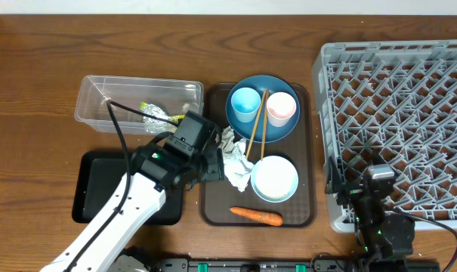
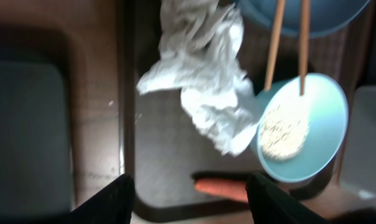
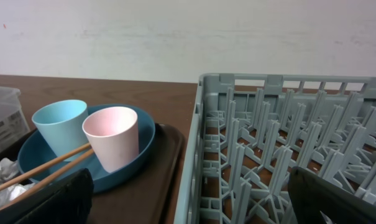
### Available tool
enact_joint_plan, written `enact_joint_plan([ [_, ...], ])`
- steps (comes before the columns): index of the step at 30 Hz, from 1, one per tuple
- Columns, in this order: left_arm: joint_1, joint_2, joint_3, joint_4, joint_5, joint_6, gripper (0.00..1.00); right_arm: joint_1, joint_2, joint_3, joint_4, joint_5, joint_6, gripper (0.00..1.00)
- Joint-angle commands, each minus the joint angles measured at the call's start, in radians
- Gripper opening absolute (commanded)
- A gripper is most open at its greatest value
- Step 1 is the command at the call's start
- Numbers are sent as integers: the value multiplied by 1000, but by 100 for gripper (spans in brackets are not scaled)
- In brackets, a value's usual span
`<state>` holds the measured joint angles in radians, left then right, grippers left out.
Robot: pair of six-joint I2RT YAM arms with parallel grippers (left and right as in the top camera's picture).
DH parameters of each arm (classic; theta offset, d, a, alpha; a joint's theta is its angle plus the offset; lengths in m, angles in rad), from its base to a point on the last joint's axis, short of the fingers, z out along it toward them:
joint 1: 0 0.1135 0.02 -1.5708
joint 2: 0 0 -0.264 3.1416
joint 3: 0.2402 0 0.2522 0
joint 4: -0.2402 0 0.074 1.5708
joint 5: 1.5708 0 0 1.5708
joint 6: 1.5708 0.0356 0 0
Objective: Sort waste into correct bins and load items into the dishwasher rack
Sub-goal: 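Carry the wrappers left and drop them into the clear bin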
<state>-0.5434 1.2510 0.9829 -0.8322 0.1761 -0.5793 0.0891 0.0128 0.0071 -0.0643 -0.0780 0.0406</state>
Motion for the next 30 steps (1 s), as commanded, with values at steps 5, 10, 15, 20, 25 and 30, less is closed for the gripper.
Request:
enact_joint_plan([
  [5,5,-7,-6,68,-2,-28,61,10,-2,-2,-4,0,-5,99],
  [10,4,0,-6,128,-2,-28,67,10,-2,-2,-4,0,-4,99],
  [15,3,38,-6,146,-36,-27,67,10,-2,-2,-4,0,-5,99],
  [20,3,97,-6,154,-77,-23,66,10,-2,-2,-4,0,-5,99],
  [25,3,166,-6,200,-77,-20,66,10,-2,-2,-4,0,-4,99],
  [30,3,232,-6,245,-76,-7,66,10,-2,-2,-4,0,-5,99],
])
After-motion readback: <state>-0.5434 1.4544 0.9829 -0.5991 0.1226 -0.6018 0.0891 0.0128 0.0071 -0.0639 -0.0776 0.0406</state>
